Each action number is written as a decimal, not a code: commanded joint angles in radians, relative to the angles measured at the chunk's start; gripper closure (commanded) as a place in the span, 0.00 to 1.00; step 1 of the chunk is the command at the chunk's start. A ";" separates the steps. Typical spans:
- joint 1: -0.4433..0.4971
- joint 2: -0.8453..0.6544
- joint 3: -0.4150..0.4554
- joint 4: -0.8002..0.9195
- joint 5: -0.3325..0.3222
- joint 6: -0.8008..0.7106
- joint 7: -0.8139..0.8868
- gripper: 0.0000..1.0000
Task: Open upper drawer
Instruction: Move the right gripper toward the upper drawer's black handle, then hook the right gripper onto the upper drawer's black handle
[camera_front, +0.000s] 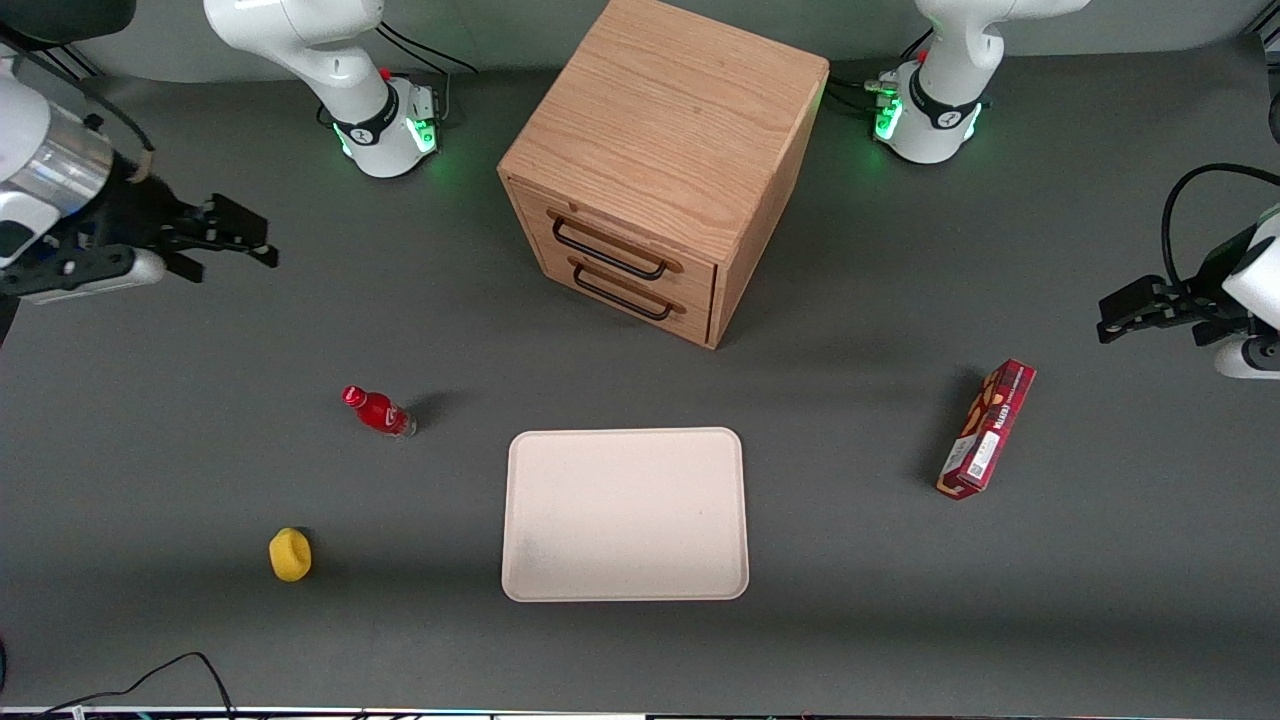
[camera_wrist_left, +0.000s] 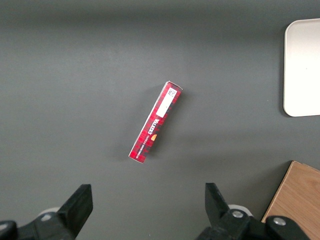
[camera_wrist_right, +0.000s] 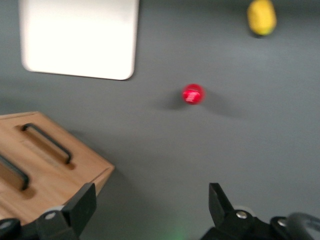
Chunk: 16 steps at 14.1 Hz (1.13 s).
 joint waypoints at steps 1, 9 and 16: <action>0.002 0.095 0.115 0.110 0.098 -0.027 -0.086 0.00; 0.005 0.332 0.278 0.140 0.308 0.014 -0.622 0.00; 0.027 0.513 0.427 0.142 0.292 0.180 -0.613 0.00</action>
